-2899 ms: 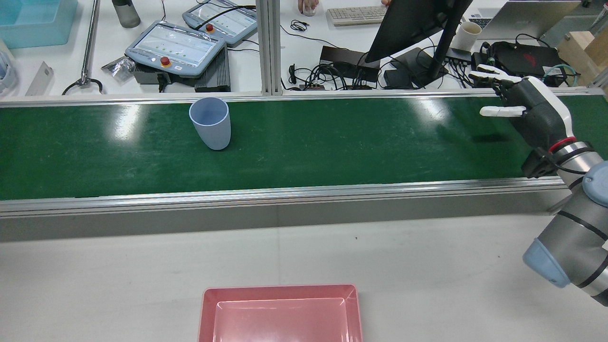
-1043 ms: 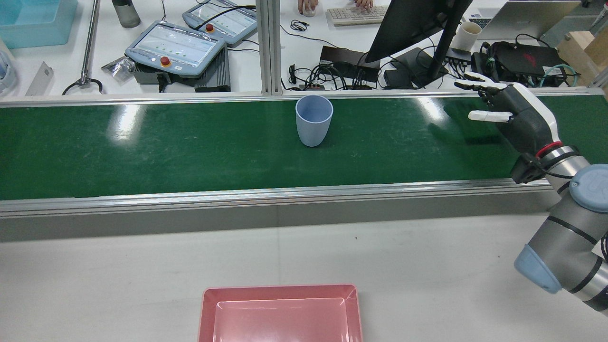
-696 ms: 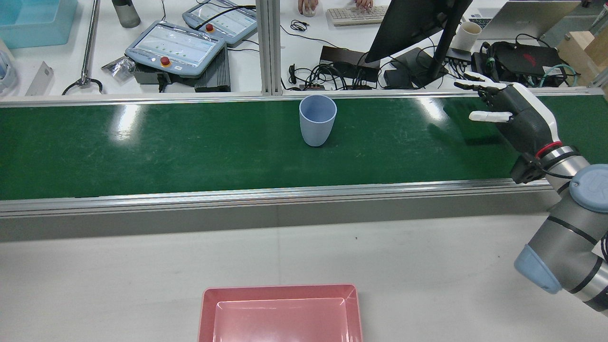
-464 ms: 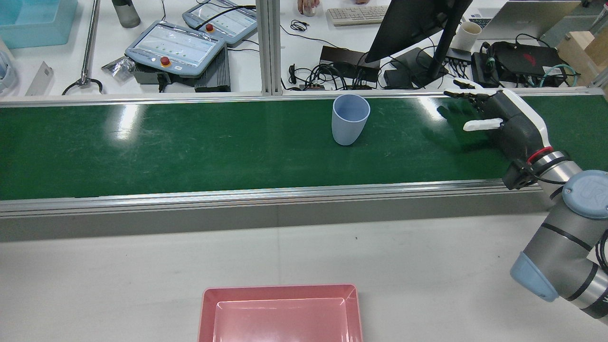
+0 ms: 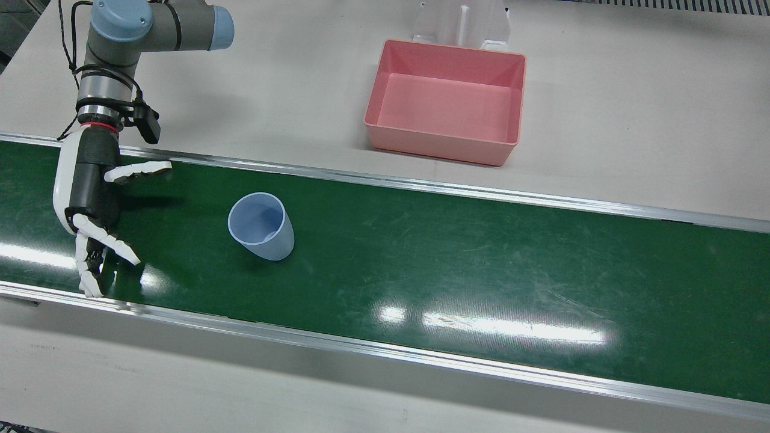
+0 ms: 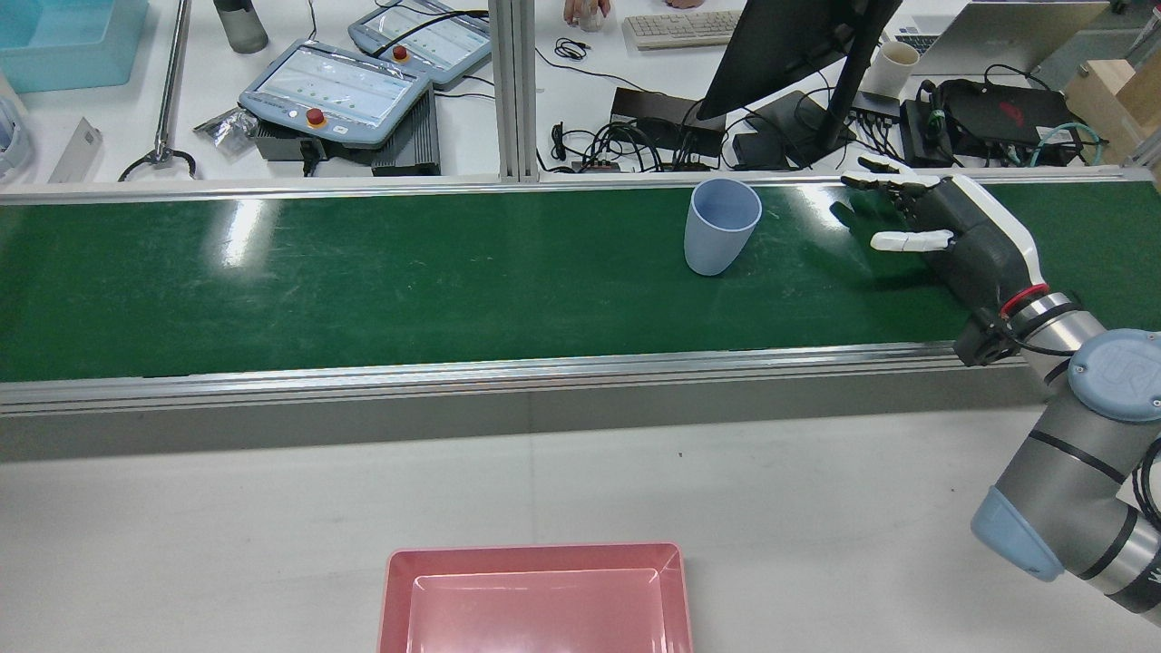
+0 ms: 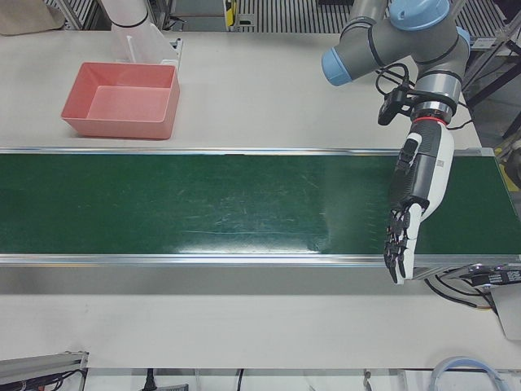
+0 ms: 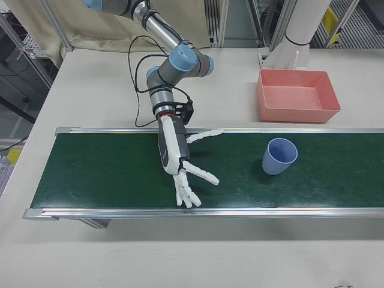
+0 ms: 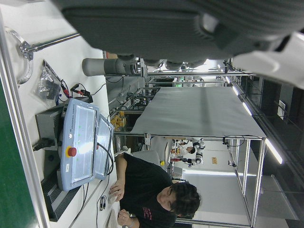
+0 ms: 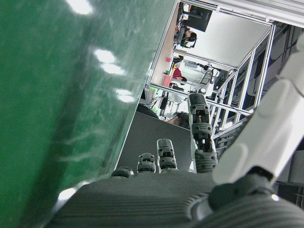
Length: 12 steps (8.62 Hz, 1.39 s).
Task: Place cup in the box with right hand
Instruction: 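Close the right hand around the light blue cup as it arrives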
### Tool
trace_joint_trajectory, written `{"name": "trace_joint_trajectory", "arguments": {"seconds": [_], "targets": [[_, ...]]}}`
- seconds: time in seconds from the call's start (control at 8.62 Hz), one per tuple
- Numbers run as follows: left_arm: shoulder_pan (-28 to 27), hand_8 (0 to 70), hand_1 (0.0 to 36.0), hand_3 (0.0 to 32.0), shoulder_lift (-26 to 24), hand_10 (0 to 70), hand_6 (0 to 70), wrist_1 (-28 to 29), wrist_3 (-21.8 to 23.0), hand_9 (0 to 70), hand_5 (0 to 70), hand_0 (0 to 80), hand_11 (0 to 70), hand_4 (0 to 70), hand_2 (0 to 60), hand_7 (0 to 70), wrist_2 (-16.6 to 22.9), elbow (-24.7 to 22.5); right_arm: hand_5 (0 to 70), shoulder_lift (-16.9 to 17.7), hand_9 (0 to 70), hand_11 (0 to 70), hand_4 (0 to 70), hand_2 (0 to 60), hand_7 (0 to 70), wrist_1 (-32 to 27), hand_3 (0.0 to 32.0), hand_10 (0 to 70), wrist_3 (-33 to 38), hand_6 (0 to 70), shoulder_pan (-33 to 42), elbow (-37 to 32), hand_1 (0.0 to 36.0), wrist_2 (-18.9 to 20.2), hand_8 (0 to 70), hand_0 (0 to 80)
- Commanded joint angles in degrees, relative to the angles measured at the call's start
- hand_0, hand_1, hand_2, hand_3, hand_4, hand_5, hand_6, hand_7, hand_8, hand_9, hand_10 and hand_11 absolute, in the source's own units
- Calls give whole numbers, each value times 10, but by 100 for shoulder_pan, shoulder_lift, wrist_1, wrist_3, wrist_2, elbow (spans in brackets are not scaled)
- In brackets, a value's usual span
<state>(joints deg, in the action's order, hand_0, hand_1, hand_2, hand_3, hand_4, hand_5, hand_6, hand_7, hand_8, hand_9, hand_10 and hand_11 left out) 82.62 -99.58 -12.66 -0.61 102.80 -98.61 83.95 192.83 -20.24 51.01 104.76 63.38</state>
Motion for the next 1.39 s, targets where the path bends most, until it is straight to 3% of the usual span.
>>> {"name": "trace_joint_trajectory", "arguments": {"seconds": [0.0, 0.23, 0.35, 0.7, 1.04, 1.16, 1.28], "targets": [[0, 0, 0, 0, 0, 0, 0, 0, 0, 0, 0, 0, 0, 0, 0, 0, 3, 0, 19, -1, 86, 10, 267, 23, 199, 0, 0, 2, -6, 43, -21, 1, 39, -1, 25, 461], [0, 0, 0, 0, 0, 0, 0, 0, 0, 0, 0, 0, 0, 0, 0, 0, 3, 0, 19, -1, 85, 9, 266, 23, 195, 0, 0, 2, -6, 42, -38, 1, 38, -1, 25, 460], [0, 0, 0, 0, 0, 0, 0, 0, 0, 0, 0, 0, 0, 0, 0, 0, 3, 0, 19, -1, 85, 8, 233, 95, 196, 0, 0, 1, -6, 42, -47, 1, 65, -1, 25, 440], [0, 0, 0, 0, 0, 0, 0, 0, 0, 0, 0, 0, 0, 0, 0, 0, -6, 0, 19, -1, 86, 9, 285, 0, 198, 0, 0, 2, -6, 42, -56, 1, 30, -1, 25, 466], [0, 0, 0, 0, 0, 0, 0, 0, 0, 0, 0, 0, 0, 0, 0, 0, 3, 0, 18, -36, 87, 9, 290, 0, 201, 0, 0, 2, -6, 43, -65, -17, 31, -1, 26, 466], [0, 0, 0, 0, 0, 0, 0, 0, 0, 0, 0, 0, 0, 0, 0, 0, -6, 0, 18, -63, 89, 10, 257, 76, 203, 0, 0, 2, -6, 44, -65, -17, 58, -1, 27, 445], [0, 0, 0, 0, 0, 0, 0, 0, 0, 0, 0, 0, 0, 0, 0, 0, -6, 0, 19, -89, 91, 11, 269, 52, 210, 0, 0, 4, -6, 45, -65, -26, 50, -1, 27, 452]]}}
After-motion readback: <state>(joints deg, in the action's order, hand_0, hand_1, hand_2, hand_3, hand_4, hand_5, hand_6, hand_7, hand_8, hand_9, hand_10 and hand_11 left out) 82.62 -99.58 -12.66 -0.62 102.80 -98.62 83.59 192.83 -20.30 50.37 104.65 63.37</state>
